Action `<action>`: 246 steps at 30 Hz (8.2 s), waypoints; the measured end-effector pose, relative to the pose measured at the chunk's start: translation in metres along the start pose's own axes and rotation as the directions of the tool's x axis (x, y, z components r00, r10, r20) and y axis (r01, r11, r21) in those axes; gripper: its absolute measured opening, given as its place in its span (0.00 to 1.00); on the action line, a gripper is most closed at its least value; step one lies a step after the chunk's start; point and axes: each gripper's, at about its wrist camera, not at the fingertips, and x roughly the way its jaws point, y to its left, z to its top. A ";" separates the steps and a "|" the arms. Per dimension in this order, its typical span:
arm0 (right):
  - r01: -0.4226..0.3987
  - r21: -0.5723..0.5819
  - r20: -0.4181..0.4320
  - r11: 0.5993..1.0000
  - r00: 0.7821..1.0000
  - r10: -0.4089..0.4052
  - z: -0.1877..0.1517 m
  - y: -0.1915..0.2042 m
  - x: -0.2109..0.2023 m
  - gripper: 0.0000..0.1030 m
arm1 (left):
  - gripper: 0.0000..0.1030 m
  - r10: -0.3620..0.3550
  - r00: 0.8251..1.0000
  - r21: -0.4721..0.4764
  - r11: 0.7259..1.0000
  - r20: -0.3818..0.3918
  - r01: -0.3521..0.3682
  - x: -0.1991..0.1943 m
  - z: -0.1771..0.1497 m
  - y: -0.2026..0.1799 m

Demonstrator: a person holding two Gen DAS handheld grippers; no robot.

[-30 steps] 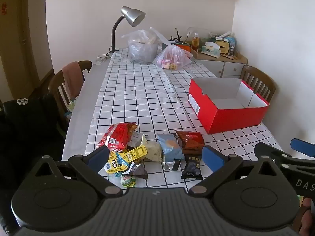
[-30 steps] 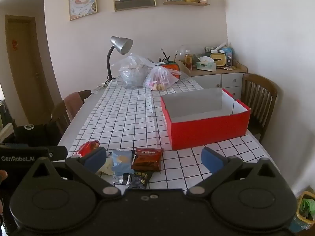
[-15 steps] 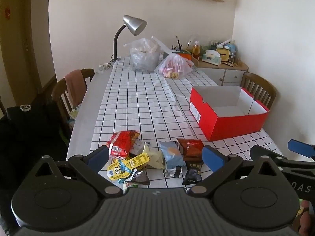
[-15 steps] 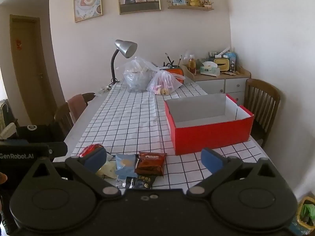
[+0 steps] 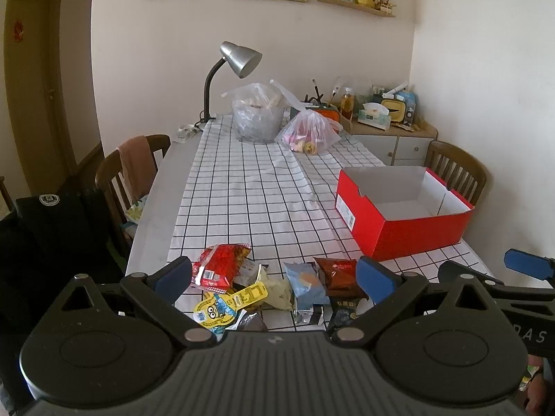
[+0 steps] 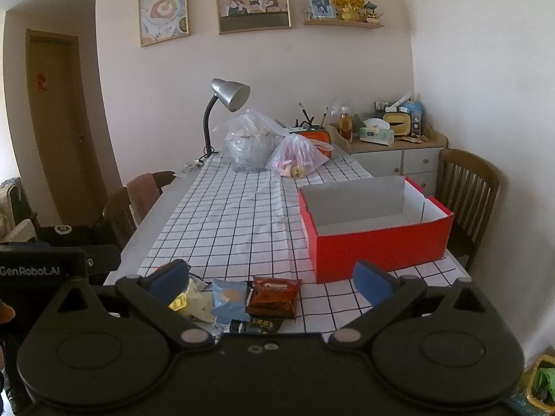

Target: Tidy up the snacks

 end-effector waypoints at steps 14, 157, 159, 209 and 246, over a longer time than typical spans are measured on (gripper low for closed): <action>-0.012 -0.004 0.006 1.000 1.000 0.012 0.000 0.002 0.001 0.99 | 0.99 0.001 1.000 -0.003 1.000 0.011 -0.001 -0.002 0.002 0.004; -0.187 0.023 -0.324 0.982 0.928 0.184 0.031 -0.054 0.134 0.27 | 0.33 -0.104 0.935 -0.245 0.969 -0.338 0.019 0.120 0.007 0.038; -0.196 0.016 -0.315 0.980 0.930 0.191 0.042 -0.065 0.137 0.27 | 0.33 -0.114 0.940 -0.243 0.969 -0.322 0.034 0.126 0.020 0.023; -0.295 -0.121 -0.590 0.948 0.789 0.171 0.085 -0.263 0.358 0.28 | 0.34 -0.045 0.844 -0.034 0.999 -0.534 0.032 0.397 0.098 -0.250; -0.362 -0.076 -0.356 0.929 0.880 0.314 0.123 -0.259 0.256 0.78 | 0.64 -0.063 0.947 -0.104 0.994 -0.314 0.032 0.275 0.102 -0.216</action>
